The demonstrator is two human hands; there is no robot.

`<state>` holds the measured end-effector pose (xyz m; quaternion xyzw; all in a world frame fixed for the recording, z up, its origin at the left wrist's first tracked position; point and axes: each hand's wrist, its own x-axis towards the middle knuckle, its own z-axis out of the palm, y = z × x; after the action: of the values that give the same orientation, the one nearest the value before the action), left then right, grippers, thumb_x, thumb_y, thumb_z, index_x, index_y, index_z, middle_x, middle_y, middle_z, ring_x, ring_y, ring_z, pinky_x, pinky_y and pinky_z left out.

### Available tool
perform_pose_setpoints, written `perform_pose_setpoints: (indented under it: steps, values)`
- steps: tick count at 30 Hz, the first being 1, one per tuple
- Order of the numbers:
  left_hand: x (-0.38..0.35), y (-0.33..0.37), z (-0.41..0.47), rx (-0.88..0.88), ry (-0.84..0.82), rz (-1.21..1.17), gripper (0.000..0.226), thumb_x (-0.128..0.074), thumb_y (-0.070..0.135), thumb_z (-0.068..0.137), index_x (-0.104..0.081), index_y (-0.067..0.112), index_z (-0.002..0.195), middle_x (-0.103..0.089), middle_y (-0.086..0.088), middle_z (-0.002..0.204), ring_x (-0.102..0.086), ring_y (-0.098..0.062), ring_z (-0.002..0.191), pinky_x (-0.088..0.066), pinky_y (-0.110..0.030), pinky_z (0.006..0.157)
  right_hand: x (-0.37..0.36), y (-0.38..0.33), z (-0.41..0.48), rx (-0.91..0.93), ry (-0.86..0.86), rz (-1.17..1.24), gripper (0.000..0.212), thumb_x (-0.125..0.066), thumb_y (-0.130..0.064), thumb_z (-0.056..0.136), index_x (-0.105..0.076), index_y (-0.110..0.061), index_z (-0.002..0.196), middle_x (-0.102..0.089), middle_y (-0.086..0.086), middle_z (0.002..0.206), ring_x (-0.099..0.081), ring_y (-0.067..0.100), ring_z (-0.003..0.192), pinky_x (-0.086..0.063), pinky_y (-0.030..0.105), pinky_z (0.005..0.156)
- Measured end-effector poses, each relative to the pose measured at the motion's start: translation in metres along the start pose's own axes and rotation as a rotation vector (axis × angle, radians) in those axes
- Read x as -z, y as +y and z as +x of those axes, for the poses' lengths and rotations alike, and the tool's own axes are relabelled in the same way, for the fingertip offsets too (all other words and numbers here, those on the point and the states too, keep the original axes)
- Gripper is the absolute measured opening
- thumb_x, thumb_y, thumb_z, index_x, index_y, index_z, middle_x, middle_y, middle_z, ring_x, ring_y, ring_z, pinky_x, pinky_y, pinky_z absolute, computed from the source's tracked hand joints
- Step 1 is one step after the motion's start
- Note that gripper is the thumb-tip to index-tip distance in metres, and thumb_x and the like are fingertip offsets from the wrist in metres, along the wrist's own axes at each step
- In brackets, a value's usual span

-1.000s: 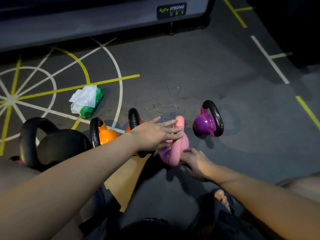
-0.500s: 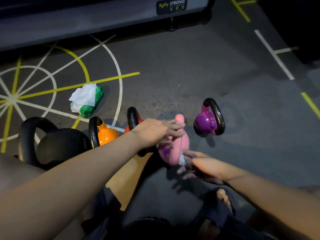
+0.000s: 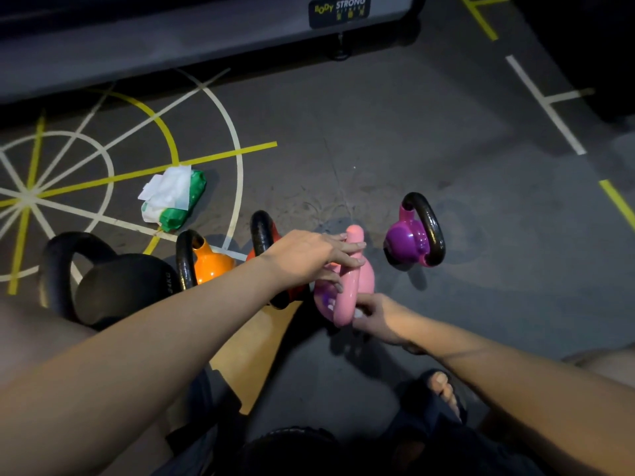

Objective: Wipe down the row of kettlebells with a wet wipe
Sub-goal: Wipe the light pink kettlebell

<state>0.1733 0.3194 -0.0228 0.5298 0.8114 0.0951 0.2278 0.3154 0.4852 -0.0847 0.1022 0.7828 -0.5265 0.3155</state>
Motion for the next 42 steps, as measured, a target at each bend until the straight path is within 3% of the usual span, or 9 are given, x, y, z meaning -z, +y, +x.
perform_pose_setpoints:
  steps: [5,9,13,15,24,29,35,39,42]
  values:
    - [-0.008,-0.005,-0.003,0.016,0.048,-0.086,0.057,-0.071,0.046,0.089,-0.053,0.042,0.144,-0.028,0.029,0.155,-0.024,0.0,0.149,-0.038,-0.021,0.103,0.008,-0.016,-0.007,-0.259,-0.192,0.948,0.058,-0.042,0.007,0.073,-0.059,0.005,0.128,-0.061,0.007,0.072,-0.056,0.01,0.056,-0.05,0.02,0.055]
    - [-0.007,-0.009,-0.001,0.02,0.053,-0.089,0.054,-0.073,0.044,0.089,-0.056,0.046,0.14,-0.032,0.029,0.155,-0.026,0.003,0.147,-0.043,-0.024,0.097,0.024,-0.025,0.004,-0.26,-0.108,1.183,0.061,-0.05,-0.004,0.06,-0.045,-0.009,0.12,-0.053,0.012,0.079,-0.056,0.017,0.058,-0.051,0.026,0.058]
    - [-0.006,-0.009,0.001,0.021,0.054,-0.07,0.055,-0.072,0.05,0.087,-0.054,0.05,0.139,-0.031,0.032,0.154,-0.026,0.004,0.146,-0.039,-0.02,0.09,0.024,-0.036,0.01,-0.296,0.052,1.068,0.015,-0.041,-0.006,0.074,-0.049,-0.01,0.086,-0.046,0.005,0.063,-0.049,0.014,0.046,-0.045,0.023,0.045]
    - [-0.005,-0.007,0.001,0.019,0.05,-0.086,0.056,-0.073,0.049,0.086,-0.056,0.045,0.139,-0.033,0.029,0.155,-0.026,0.002,0.147,-0.04,-0.022,0.097,0.012,-0.04,0.0,-0.36,0.021,0.8,0.02,-0.036,-0.001,0.082,-0.051,-0.009,0.073,-0.05,0.005,0.051,-0.048,0.014,0.039,-0.041,0.02,0.039]
    - [-0.009,-0.011,0.002,0.013,0.059,-0.096,0.056,-0.073,0.049,0.086,-0.056,0.045,0.14,-0.034,0.029,0.154,-0.028,0.001,0.147,-0.038,-0.019,0.096,0.005,-0.026,-0.005,-0.17,0.039,0.109,0.022,-0.067,-0.006,0.086,-0.079,-0.022,0.094,-0.061,-0.007,0.064,-0.051,0.007,0.058,-0.04,0.017,0.052]
    - [-0.008,-0.01,0.002,0.015,0.054,-0.071,0.057,-0.072,0.053,0.086,-0.055,0.046,0.14,-0.034,0.03,0.155,-0.027,0.001,0.147,-0.037,-0.019,0.094,0.008,-0.016,-0.003,-0.133,0.099,-0.115,0.023,-0.064,-0.012,0.091,-0.08,-0.028,0.094,-0.06,-0.013,0.064,-0.05,0.0,0.058,-0.036,0.008,0.05]
    - [-0.005,-0.008,0.001,0.021,0.034,-0.059,0.058,-0.07,0.053,0.087,-0.053,0.046,0.142,-0.031,0.03,0.156,-0.025,0.001,0.148,-0.039,-0.02,0.093,0.005,-0.025,0.002,-0.29,0.2,0.791,0.03,-0.057,-0.003,0.078,-0.071,0.008,0.103,-0.071,0.02,0.085,-0.059,0.026,0.065,-0.049,0.029,0.06]
    - [-0.004,-0.008,0.0,0.025,0.042,-0.06,0.056,-0.07,0.052,0.087,-0.053,0.048,0.141,-0.032,0.031,0.156,-0.026,0.001,0.148,-0.037,-0.02,0.087,0.024,-0.035,0.009,-0.297,0.213,0.922,0.038,-0.046,0.001,0.08,-0.066,-0.001,0.112,-0.064,0.015,0.089,-0.064,0.024,0.065,-0.057,0.029,0.055]
    - [-0.004,-0.006,0.0,0.025,0.041,-0.048,0.057,-0.07,0.052,0.088,-0.052,0.049,0.141,-0.032,0.03,0.156,-0.026,0.002,0.148,-0.037,-0.02,0.089,0.031,-0.041,0.009,-0.267,0.248,0.943,0.02,-0.046,-0.003,0.083,-0.063,-0.009,0.091,-0.065,0.011,0.086,-0.066,0.021,0.066,-0.057,0.027,0.057]
